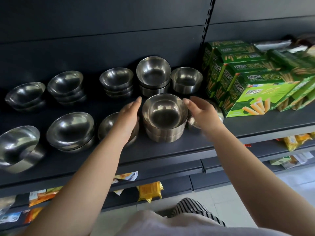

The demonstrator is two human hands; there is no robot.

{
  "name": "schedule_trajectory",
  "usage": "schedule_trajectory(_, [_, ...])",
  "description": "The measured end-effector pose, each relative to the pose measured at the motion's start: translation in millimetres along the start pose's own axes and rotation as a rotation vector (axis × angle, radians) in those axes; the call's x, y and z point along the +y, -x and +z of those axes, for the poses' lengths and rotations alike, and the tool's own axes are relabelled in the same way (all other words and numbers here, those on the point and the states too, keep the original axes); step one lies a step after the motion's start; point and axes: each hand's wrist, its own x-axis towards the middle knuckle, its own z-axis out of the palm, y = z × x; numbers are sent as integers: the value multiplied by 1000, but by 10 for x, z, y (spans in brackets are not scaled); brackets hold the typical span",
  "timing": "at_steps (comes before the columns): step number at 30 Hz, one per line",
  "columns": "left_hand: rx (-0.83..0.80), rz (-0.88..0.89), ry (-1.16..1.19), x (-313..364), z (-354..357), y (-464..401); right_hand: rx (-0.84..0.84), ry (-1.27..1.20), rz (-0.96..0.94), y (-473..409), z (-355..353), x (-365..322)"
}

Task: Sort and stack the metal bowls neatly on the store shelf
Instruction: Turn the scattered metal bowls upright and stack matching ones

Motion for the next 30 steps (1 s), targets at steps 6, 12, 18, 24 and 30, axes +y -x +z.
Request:
schedule_trajectory(6, [37, 5, 18, 321, 89, -331, 2, -68, 37, -407, 41, -178])
schedule_trajectory(12, [138, -33, 71, 528, 302, -731, -89, -58, 120, -990, 181, -243])
schedule_trajectory(18, [223, -109, 67, 568, 421, -920, -140, 57, 96, -1398, 402, -502])
schedule_trajectory(24, [206, -110, 105, 595, 464, -976, -198, 7, 135, -1490, 607, -538])
schedule_trajectory(30, [155, -98, 71, 633, 403, -995, -155, -107, 113, -1552, 638, -528])
